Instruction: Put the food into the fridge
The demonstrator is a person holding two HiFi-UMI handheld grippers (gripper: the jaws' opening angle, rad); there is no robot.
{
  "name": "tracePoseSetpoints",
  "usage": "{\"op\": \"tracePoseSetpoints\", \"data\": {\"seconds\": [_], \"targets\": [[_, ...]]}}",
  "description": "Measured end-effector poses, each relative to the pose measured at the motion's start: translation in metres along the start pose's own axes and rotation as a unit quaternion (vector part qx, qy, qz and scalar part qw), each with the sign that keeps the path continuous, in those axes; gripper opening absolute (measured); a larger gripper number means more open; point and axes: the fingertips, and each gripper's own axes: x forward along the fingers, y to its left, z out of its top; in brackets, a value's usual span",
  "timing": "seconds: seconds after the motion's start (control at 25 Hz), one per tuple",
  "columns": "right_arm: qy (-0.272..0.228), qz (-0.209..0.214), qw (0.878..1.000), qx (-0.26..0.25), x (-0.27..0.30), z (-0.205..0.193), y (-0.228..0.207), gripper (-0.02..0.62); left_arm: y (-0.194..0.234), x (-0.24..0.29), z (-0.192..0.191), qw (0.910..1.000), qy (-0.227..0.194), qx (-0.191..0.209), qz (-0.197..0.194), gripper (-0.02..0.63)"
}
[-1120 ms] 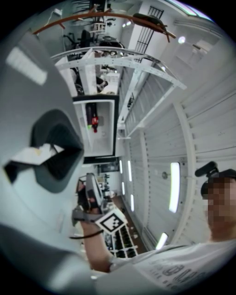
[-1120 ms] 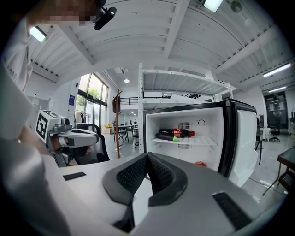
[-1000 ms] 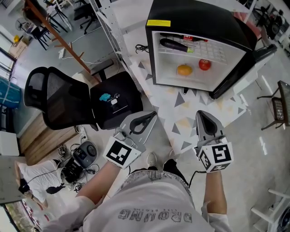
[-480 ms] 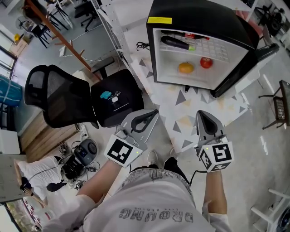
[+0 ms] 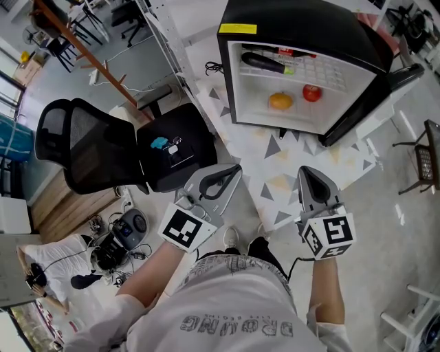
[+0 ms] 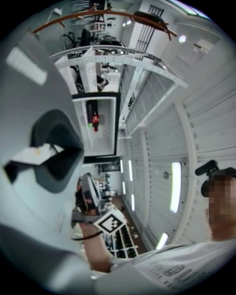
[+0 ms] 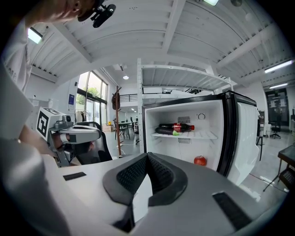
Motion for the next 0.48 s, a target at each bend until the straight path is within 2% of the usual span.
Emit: {"op": "tracePoseSetpoints", "data": {"seconds": [0.48], "targets": [[-0.001, 0.001, 1.0, 0.001, 0.0003, 0.0036, -0.0078, 0.002, 0.0, 0.0074, 0.0016, 1.0, 0.001, 0.0, -0.001, 0.008]]}}
